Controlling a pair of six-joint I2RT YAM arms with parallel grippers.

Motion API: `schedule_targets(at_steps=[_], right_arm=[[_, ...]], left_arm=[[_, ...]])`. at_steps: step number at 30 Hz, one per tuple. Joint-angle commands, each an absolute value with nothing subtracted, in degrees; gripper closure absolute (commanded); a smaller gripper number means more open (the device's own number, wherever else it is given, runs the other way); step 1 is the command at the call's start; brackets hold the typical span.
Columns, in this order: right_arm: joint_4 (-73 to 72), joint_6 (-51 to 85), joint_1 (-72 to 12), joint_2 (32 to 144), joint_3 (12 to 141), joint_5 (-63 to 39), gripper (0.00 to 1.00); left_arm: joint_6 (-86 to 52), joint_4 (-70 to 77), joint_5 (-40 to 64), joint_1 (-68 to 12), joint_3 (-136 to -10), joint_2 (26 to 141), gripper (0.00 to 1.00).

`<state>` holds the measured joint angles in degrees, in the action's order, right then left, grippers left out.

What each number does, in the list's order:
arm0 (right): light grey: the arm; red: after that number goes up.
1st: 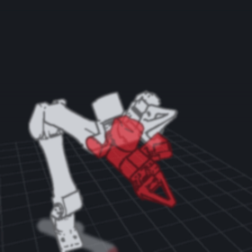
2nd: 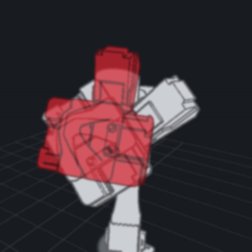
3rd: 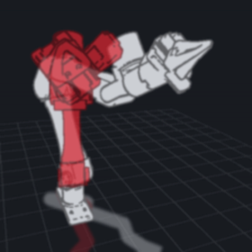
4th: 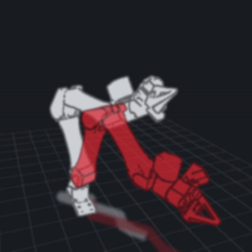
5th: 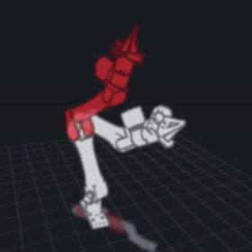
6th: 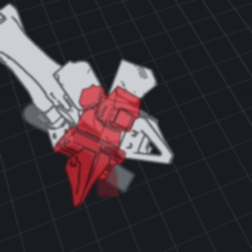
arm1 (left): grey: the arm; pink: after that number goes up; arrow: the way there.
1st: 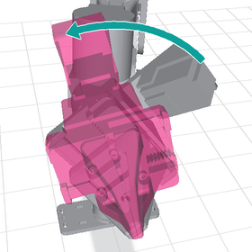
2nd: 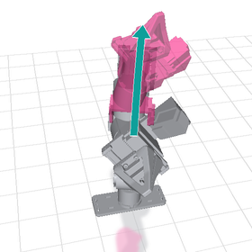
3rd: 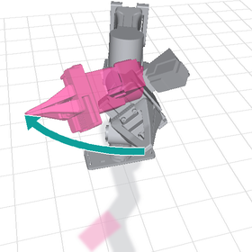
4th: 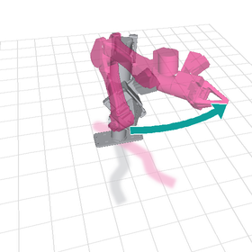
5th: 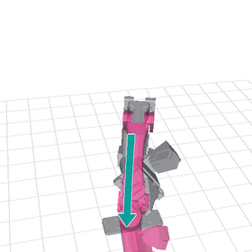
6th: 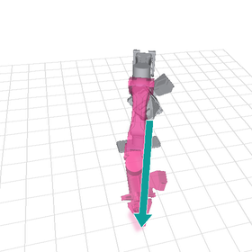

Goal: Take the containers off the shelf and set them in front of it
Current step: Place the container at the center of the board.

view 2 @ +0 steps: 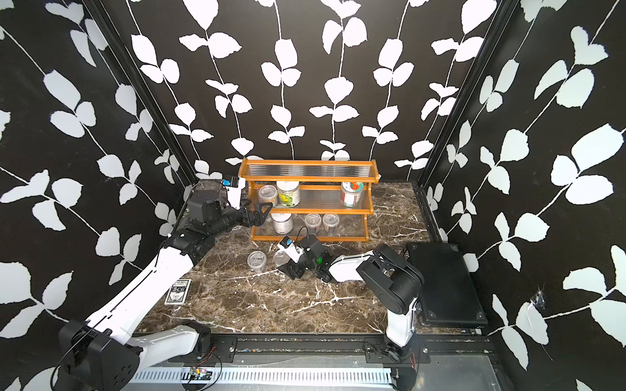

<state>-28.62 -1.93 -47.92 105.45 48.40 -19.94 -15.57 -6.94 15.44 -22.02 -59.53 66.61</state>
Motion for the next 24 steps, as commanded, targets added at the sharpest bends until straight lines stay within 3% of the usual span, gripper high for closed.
schedule_targets(at_steps=[1,13,24], right_arm=[[-31.2,-3.9,-48.3,107.2,50.5,-18.5,0.33],[-29.6,-7.4,-48.3,107.4,48.7,-16.5,0.19],[-28.3,-7.9,-48.3,104.3,47.0,-15.9,0.18]], left_arm=[[-14.5,-7.6,15.0,-21.7,-58.5,64.9,0.01],[-13.9,-8.3,15.1,-21.5,-58.0,64.6,0.01],[-13.9,-7.7,15.6,-21.4,-58.1,65.2,0.01]])
